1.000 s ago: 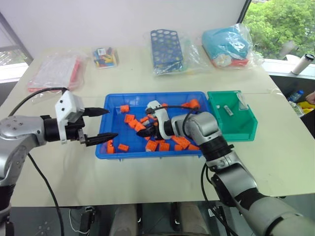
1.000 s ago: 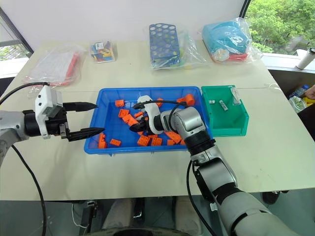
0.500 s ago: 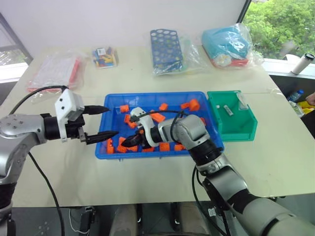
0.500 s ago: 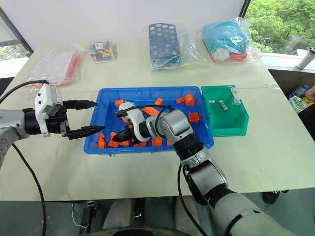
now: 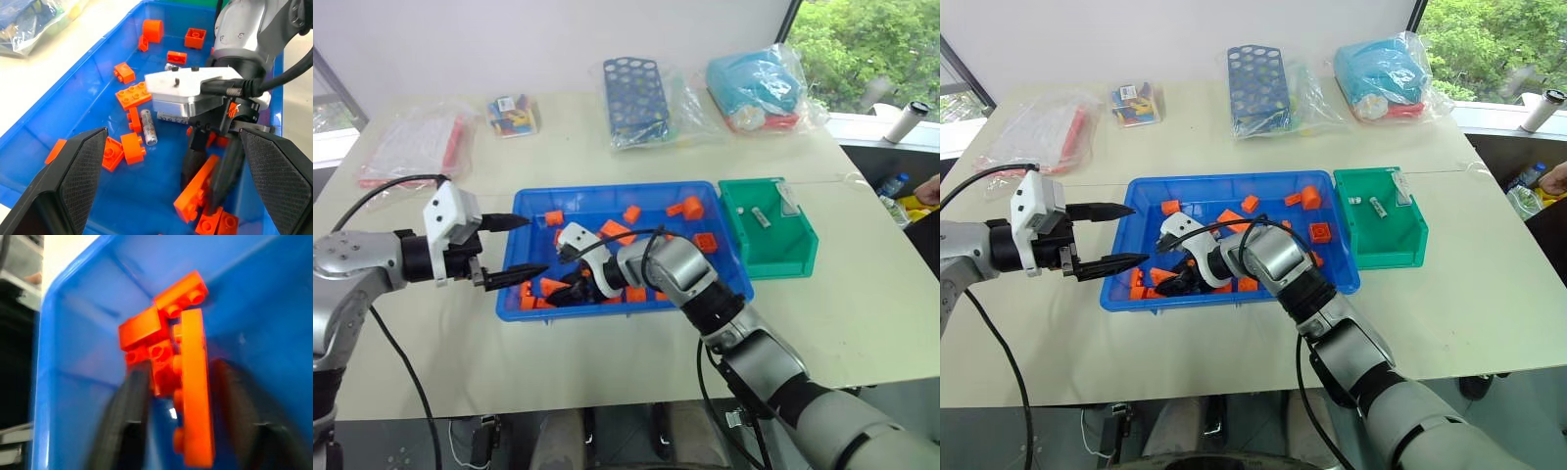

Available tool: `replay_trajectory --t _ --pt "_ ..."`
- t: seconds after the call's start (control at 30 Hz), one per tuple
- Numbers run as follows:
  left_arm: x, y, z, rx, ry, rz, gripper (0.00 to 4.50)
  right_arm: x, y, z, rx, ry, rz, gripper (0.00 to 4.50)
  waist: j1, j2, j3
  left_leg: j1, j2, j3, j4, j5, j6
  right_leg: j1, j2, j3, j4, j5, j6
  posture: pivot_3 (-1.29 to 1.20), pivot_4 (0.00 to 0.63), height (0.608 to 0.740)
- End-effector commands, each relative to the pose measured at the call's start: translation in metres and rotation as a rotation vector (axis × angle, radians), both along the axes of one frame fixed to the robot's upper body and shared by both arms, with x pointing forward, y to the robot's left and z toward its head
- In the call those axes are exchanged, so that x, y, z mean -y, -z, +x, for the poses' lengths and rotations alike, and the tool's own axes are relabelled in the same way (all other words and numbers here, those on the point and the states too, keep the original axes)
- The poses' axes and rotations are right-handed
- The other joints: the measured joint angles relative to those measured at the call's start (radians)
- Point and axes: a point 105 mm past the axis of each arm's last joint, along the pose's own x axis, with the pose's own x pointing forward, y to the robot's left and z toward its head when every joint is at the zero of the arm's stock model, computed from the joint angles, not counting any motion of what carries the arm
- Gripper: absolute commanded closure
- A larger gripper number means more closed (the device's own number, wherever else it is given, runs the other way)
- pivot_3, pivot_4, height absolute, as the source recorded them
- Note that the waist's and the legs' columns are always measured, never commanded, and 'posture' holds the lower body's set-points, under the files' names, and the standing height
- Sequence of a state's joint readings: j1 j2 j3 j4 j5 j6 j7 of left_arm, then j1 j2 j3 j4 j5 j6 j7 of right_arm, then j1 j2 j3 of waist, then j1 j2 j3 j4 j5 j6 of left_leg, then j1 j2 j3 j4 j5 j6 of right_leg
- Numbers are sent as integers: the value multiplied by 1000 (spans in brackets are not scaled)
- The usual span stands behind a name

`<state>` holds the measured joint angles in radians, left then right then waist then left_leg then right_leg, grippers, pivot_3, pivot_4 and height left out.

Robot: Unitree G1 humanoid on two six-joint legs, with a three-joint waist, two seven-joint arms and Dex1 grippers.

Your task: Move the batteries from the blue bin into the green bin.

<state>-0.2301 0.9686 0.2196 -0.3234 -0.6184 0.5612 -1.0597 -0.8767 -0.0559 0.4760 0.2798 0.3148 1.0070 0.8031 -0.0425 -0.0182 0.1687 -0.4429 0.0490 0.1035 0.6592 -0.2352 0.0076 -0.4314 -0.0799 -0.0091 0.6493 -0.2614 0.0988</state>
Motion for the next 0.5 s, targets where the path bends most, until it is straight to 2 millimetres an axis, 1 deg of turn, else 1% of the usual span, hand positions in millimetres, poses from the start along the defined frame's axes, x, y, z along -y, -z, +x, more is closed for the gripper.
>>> replay_trajectory --t 0.03,0.07,0.13,0.23,0.27,0.33,0.4,0.5 --pt "1 -8 -2 43 6 6 0 7 -27 4 62 -22 18 1570 1 0 0 0 0 0 0 0 0 0 0 0 0 0 0 0 150 737" --pt "2 -7 -3 39 12 6 0 10 -37 6 74 -23 30 1570 1 0 0 0 0 0 0 0 0 0 0 0 0 0 0 0 150 737" --pt "3 -5 -4 35 22 8 0 19 -50 11 107 -19 32 1570 1 0 0 0 0 -1 0 0 0 0 -1 0 0 0 0 0 150 737" --pt "5 -4 -3 37 26 5 0 32 -60 23 157 6 13 1570 0 0 0 0 0 -1 0 0 0 -1 -1 0 0 0 0 0 150 737" --pt "5 -4 -2 37 27 4 0 34 -60 24 163 10 10 1570 -1 0 0 0 0 -1 -1 0 0 -1 0 0 0 0 0 0 150 737" --pt "6 -4 0 44 28 -2 0 43 -61 42 230 56 -25 1570 -1 0 0 0 0 -1 -1 0 0 -1 0 0 0 0 0 0 150 737" --pt "7 -4 2 50 30 -6 0 52 -55 58 317 88 -93 1570 -1 0 0 0 -1 0 -1 0 0 -1 0 0 0 0 0 0 150 737" --pt "9 -6 4 60 31 -12 0 54 -48 68 370 103 -144 1570 0 0 0 0 -1 1 -1 0 0 -1 0 0 -1 0 0 0 150 737"
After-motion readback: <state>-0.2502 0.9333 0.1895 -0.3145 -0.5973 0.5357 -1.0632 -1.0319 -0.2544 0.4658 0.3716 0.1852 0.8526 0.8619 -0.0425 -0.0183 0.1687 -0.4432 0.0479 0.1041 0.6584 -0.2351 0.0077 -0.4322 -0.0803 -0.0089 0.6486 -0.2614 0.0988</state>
